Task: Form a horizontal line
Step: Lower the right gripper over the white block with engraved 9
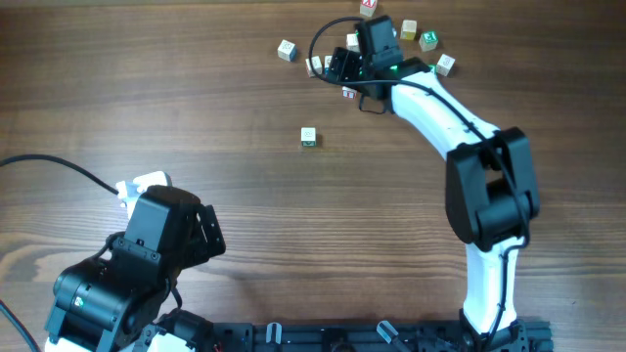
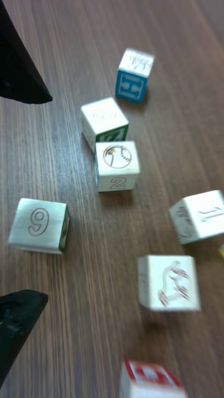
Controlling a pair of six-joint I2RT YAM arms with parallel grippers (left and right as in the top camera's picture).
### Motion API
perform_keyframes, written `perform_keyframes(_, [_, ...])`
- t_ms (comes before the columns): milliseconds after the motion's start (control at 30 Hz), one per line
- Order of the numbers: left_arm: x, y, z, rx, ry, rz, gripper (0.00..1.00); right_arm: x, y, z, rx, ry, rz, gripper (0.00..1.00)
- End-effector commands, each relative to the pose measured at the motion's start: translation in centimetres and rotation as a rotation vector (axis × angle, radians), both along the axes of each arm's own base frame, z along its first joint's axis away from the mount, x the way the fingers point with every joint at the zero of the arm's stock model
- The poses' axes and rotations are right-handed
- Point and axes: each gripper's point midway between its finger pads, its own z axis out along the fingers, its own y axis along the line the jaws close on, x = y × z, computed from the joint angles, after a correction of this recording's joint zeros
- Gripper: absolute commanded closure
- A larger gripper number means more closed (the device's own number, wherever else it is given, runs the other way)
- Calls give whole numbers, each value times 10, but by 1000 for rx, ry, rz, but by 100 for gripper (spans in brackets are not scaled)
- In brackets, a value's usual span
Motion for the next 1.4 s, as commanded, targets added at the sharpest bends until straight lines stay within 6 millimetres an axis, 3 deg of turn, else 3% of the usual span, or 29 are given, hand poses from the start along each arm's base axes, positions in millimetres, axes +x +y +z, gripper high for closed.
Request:
perform_keyframes(0, [1,4,0,9,-6,24,0,7,2,-6,-15,-15,-32,7])
perform_keyframes(133, [1,4,0,9,-7,24,0,11,7,-10,-83,-61,105,7])
perform_keyframes(267, [1,4,0,9,-6,24,0,3,7,-16,-208,-70,294,1])
perform_keyframes(467, [1,4,0,9,-6,24,0,-8,13,-22,-273,-73,508,1])
perform_keyframes(633, [1,4,0,9,-6,24,0,-11,21,-20,-261,-107,626,9])
perform_keyframes(967, [1,4,0,9,-6,24,0,-1,-8,-25,-258,-126,684,13])
perform_keyframes(1200, [1,4,0,9,-6,24,0,-6,-5,-45,-266,-115,770,20])
perform_keyframes(1367, [1,4,0,9,-6,24,0,-5,-5,-44,-291,-139,805,21])
